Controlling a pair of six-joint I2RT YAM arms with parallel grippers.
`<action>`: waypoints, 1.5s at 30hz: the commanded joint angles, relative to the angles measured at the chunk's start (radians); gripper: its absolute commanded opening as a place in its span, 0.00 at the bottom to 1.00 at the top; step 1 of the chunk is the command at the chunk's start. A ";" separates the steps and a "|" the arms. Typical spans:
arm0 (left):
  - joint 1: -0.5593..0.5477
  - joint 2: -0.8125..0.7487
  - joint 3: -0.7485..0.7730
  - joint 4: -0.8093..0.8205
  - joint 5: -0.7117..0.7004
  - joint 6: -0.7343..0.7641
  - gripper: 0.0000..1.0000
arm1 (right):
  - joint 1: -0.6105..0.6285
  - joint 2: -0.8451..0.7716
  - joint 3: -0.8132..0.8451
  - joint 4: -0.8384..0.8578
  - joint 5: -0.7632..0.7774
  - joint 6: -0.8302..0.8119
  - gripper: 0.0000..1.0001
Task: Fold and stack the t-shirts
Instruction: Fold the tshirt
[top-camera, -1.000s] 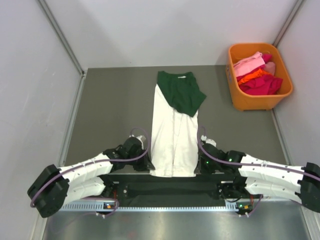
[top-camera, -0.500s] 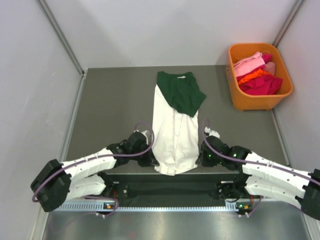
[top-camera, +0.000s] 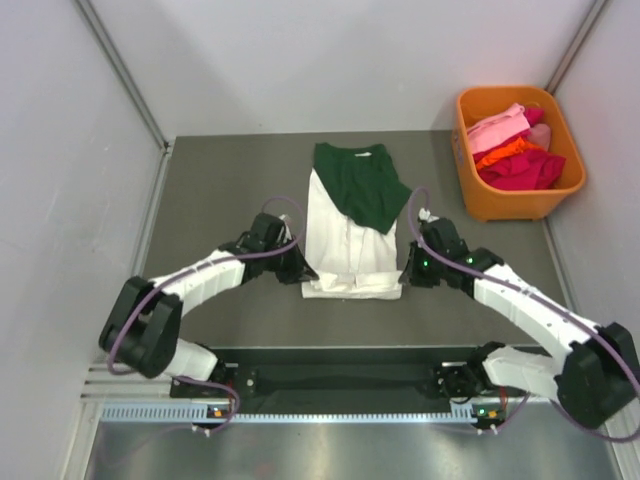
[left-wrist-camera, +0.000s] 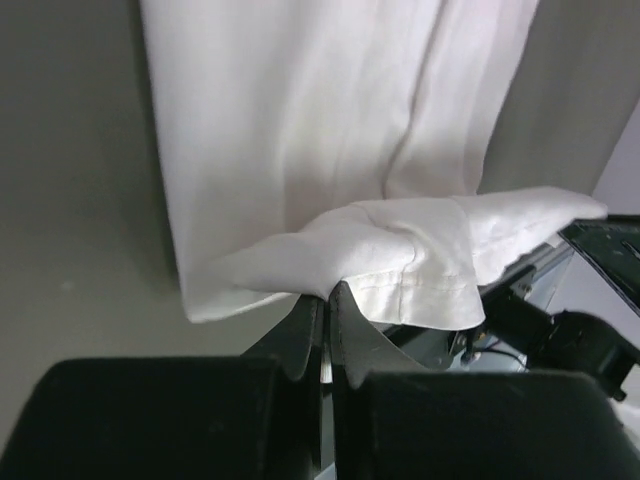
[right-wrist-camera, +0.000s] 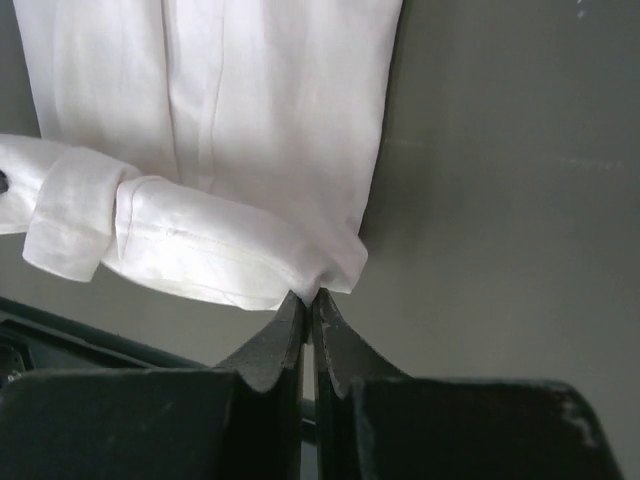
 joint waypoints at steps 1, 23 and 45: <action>0.067 0.109 0.096 0.055 0.082 0.059 0.00 | -0.074 0.089 0.101 0.063 -0.060 -0.102 0.00; 0.234 0.583 0.660 0.003 0.159 0.100 0.00 | -0.315 0.617 0.578 0.125 -0.229 -0.177 0.00; 0.285 0.506 0.659 -0.049 0.007 0.217 0.93 | -0.329 0.558 0.522 0.284 -0.127 -0.182 1.00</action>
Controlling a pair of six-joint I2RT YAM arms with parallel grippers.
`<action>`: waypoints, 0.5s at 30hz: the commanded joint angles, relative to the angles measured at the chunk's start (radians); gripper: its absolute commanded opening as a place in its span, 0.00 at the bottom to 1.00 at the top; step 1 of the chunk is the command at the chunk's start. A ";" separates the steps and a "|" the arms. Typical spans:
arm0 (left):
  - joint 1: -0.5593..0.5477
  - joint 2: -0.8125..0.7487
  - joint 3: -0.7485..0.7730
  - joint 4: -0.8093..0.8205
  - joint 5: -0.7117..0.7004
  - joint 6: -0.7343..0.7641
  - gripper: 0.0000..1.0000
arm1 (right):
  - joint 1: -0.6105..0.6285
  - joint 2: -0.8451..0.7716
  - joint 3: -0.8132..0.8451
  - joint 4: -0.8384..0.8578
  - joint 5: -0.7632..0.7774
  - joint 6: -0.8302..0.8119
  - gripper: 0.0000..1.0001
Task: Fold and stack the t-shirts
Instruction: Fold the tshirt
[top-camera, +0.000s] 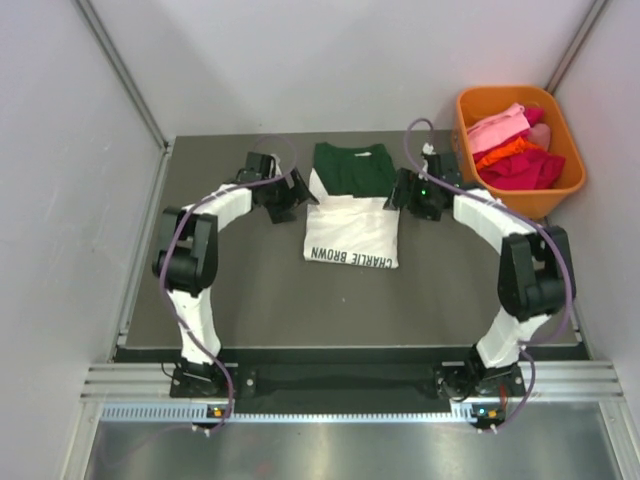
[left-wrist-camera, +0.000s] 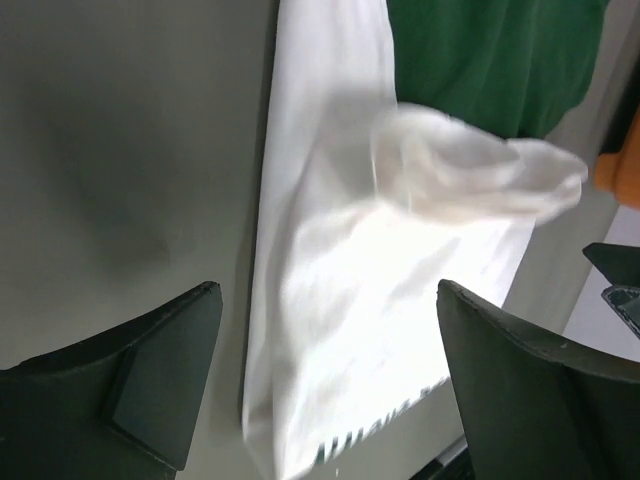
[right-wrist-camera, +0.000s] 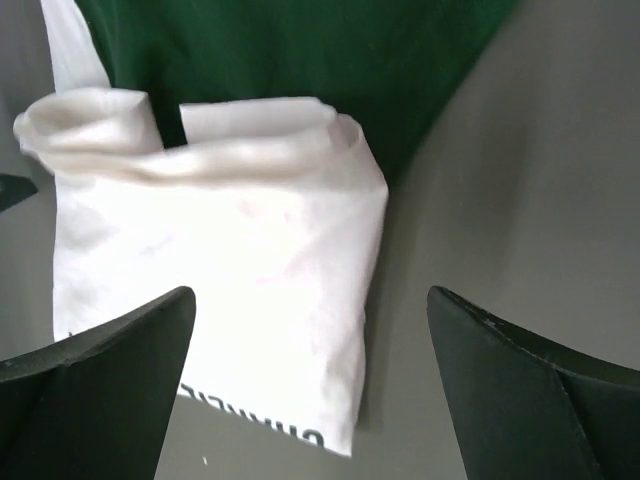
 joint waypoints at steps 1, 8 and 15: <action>0.001 -0.183 -0.078 -0.011 -0.057 0.066 0.93 | -0.013 -0.159 -0.098 0.083 0.055 -0.014 1.00; 0.001 -0.393 -0.317 0.000 -0.102 0.093 0.93 | -0.021 -0.335 -0.315 0.139 0.053 0.001 1.00; 0.001 -0.517 -0.408 -0.040 -0.137 0.130 0.90 | -0.025 -0.446 -0.438 0.147 0.006 -0.017 0.94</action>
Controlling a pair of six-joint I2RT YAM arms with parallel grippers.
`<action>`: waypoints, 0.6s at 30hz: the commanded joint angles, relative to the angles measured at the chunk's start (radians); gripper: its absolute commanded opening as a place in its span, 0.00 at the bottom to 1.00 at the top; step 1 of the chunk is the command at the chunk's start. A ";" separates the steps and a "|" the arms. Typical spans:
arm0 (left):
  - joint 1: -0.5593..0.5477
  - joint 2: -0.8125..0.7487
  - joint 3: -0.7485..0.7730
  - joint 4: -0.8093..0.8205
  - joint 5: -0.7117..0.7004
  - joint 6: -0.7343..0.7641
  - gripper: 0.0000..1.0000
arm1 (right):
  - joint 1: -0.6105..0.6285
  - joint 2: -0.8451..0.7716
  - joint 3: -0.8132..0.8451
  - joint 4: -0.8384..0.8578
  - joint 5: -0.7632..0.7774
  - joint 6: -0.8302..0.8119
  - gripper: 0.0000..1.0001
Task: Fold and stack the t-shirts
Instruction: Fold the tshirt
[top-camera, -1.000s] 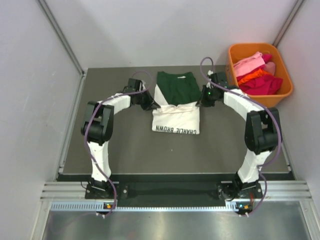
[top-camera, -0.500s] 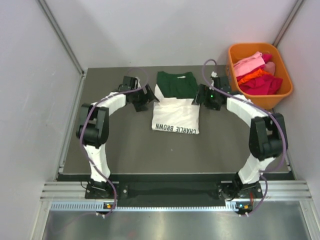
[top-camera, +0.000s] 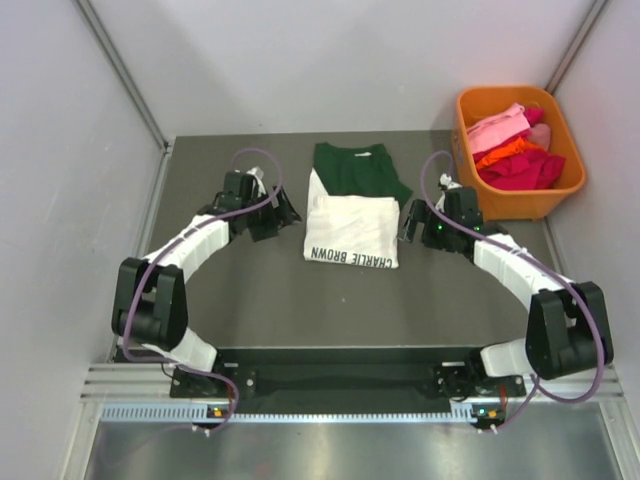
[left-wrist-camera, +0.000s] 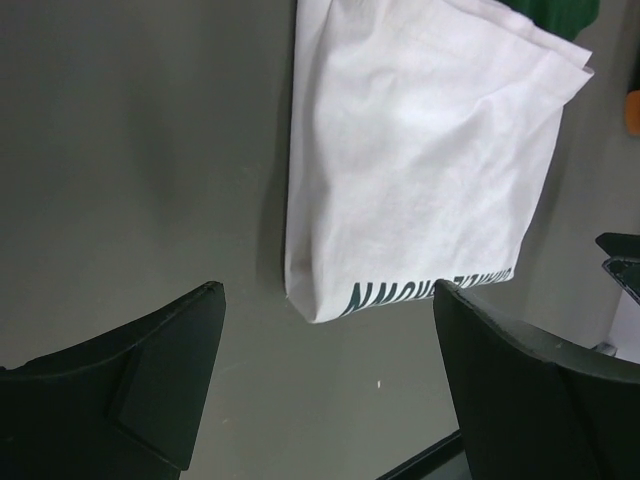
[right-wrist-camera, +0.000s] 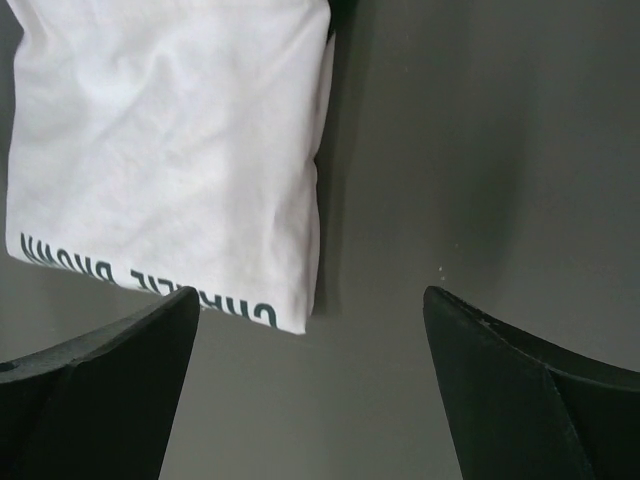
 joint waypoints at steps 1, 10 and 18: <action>0.001 -0.053 -0.039 -0.014 -0.023 0.038 0.89 | -0.014 -0.056 -0.021 0.053 -0.041 -0.022 0.93; -0.002 -0.070 -0.156 0.075 0.058 0.002 0.77 | -0.014 -0.050 -0.090 0.089 -0.185 0.003 0.75; -0.036 0.023 -0.132 0.132 0.119 -0.024 0.77 | -0.011 0.063 -0.085 0.137 -0.250 0.026 0.76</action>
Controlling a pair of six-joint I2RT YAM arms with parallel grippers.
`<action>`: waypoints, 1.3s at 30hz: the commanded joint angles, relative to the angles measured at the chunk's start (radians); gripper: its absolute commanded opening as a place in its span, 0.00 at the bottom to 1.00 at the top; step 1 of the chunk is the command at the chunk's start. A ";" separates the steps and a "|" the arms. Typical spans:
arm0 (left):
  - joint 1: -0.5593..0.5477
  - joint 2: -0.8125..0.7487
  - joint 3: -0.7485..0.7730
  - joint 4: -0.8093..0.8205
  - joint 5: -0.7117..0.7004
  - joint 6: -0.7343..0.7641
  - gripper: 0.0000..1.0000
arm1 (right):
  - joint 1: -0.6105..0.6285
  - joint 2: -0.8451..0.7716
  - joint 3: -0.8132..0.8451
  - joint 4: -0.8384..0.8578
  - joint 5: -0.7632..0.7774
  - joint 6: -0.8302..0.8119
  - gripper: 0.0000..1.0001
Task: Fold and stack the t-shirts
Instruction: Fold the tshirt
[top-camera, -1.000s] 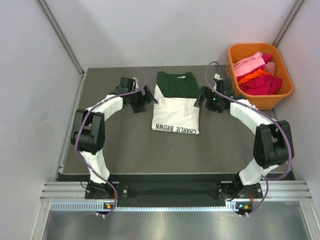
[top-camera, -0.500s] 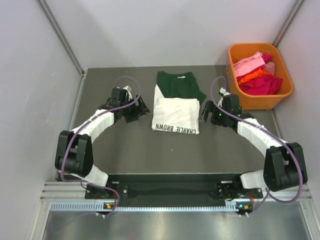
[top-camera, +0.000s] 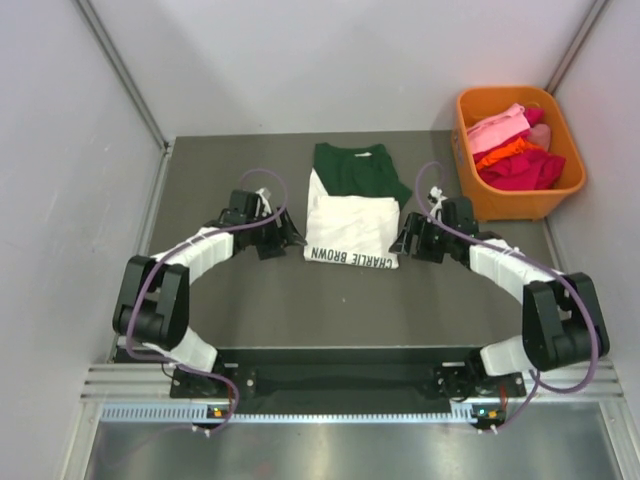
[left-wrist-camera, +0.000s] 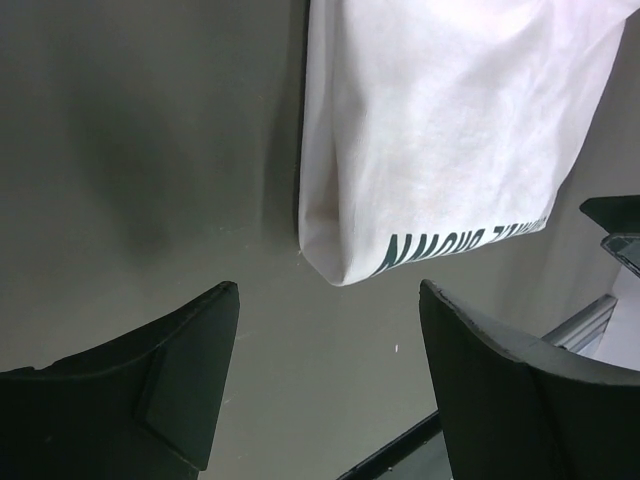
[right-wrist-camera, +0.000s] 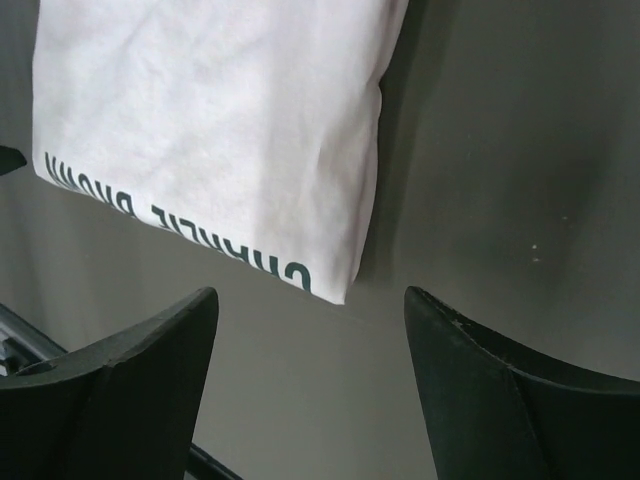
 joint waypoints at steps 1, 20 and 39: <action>-0.022 0.049 0.029 0.080 0.050 -0.026 0.77 | -0.008 0.052 0.019 0.063 -0.065 0.013 0.75; -0.068 0.142 0.062 0.129 0.059 -0.040 0.39 | 0.019 0.190 0.082 0.096 -0.102 0.000 0.40; -0.099 0.060 -0.155 0.178 0.015 -0.015 0.00 | 0.029 0.134 0.088 -0.016 -0.062 -0.030 0.00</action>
